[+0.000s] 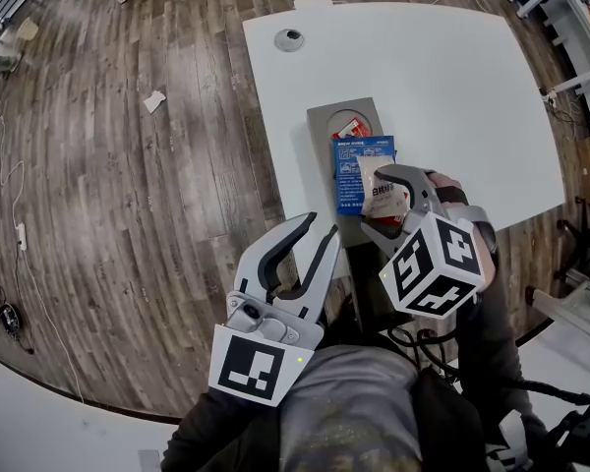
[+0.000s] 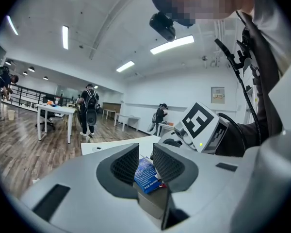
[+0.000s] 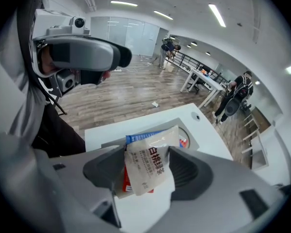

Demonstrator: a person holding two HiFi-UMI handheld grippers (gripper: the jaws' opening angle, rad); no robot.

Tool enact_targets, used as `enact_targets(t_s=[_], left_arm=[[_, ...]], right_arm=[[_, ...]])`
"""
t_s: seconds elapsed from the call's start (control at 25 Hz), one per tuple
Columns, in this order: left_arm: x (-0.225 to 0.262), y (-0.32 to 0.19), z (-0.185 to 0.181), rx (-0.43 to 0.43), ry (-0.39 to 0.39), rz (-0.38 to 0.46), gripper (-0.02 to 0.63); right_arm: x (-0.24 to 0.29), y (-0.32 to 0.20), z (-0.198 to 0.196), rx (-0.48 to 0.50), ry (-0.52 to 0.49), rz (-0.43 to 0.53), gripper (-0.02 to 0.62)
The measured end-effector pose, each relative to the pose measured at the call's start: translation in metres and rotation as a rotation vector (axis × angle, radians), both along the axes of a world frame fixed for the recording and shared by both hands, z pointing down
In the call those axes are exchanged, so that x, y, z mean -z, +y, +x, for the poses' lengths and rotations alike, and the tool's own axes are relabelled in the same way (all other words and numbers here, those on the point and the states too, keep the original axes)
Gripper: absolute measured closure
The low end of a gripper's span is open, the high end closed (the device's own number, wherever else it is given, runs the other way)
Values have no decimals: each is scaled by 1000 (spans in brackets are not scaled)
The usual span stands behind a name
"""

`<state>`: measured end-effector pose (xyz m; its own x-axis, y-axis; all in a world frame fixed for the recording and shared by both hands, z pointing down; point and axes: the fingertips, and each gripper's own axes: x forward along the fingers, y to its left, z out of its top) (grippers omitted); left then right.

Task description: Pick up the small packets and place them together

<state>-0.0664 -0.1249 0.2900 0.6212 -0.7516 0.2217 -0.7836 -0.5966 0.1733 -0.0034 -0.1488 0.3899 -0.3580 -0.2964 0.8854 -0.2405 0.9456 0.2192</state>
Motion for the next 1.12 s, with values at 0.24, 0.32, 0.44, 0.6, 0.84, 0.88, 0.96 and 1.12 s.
enact_targets(t_s=[0.24, 0.32, 0.44, 0.6, 0.84, 0.88, 0.96, 1.12], left_arm=[[0, 12, 8, -1, -23, 15, 532], [-1, 17, 11, -4, -30, 17, 532], [0, 26, 15, -9, -42, 25, 532], [2, 37, 19, -12, -50, 29, 532], [4, 42, 14, 6, -56, 31, 532], [5, 42, 14, 8, -57, 38, 532], [8, 44, 16, 17, -53, 49, 532], [19, 56, 17, 73, -45, 86, 532]], right_arm=[[12, 3, 1, -35, -76, 73, 316], [12, 2, 2, -50, -89, 102, 318], [7, 4, -1, -55, -125, 94, 318], [4, 14, -7, -31, -142, 57, 273], [21, 19, -7, -66, -209, 88, 270], [26, 19, -4, -74, -221, 105, 270], [38, 23, 3, -101, -262, 141, 270], [70, 47, 17, -175, -455, 155, 272]])
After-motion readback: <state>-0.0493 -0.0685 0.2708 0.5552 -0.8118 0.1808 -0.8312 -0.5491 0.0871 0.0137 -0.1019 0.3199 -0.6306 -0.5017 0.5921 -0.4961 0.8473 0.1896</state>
